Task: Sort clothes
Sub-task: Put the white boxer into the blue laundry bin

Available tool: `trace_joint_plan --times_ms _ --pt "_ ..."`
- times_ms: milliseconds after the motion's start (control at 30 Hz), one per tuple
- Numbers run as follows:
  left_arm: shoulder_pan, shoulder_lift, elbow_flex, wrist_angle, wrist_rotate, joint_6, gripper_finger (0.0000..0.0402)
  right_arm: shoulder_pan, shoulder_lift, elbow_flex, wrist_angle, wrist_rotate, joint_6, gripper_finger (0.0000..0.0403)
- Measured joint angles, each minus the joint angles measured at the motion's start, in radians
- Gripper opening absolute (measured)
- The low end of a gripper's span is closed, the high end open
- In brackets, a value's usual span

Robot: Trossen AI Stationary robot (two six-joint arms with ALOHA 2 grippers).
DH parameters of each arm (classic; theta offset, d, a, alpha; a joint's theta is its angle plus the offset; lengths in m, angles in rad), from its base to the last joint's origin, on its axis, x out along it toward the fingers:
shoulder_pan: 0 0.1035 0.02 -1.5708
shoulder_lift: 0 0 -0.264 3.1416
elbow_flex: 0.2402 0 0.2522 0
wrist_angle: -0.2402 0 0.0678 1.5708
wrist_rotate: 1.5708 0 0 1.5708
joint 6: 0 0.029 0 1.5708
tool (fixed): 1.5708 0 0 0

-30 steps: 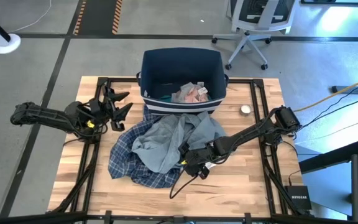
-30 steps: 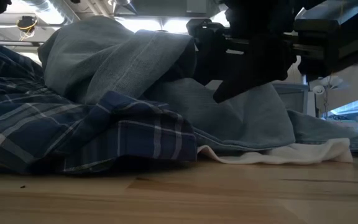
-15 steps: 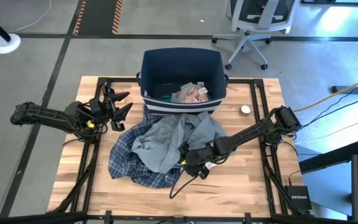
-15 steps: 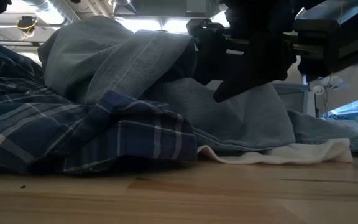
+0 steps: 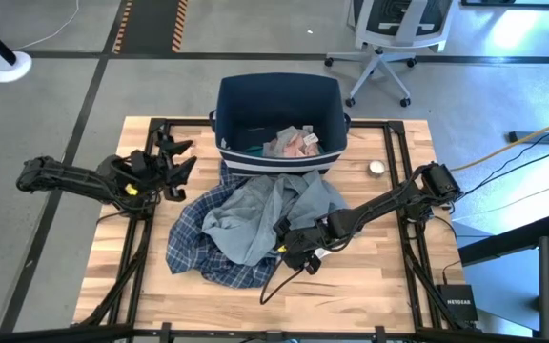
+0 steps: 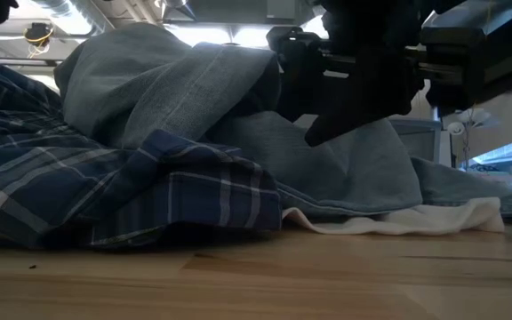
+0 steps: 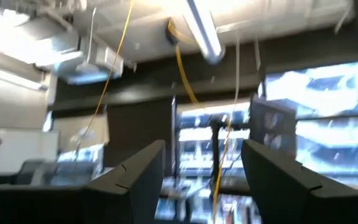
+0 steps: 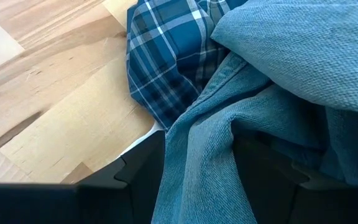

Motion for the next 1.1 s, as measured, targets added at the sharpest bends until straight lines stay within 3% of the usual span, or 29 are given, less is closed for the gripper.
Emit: trace_joint_plan --times_ms 333,800,1100 --pt "0.000 0.000 -0.090 0.272 0.055 -0.019 0.0208 0.000 0.007 0.000 0.000 0.000 0.000 0.0209" --pt "0.000 0.000 -0.091 0.285 0.084 -0.029 0.0208 0.000 0.013 0.000 0.002 0.000 -0.001 0.0209" --pt "0.000 0.000 -0.091 0.308 0.220 -0.051 0.0208 0.000 0.013 0.000 0.002 0.000 -0.001 0.0209"
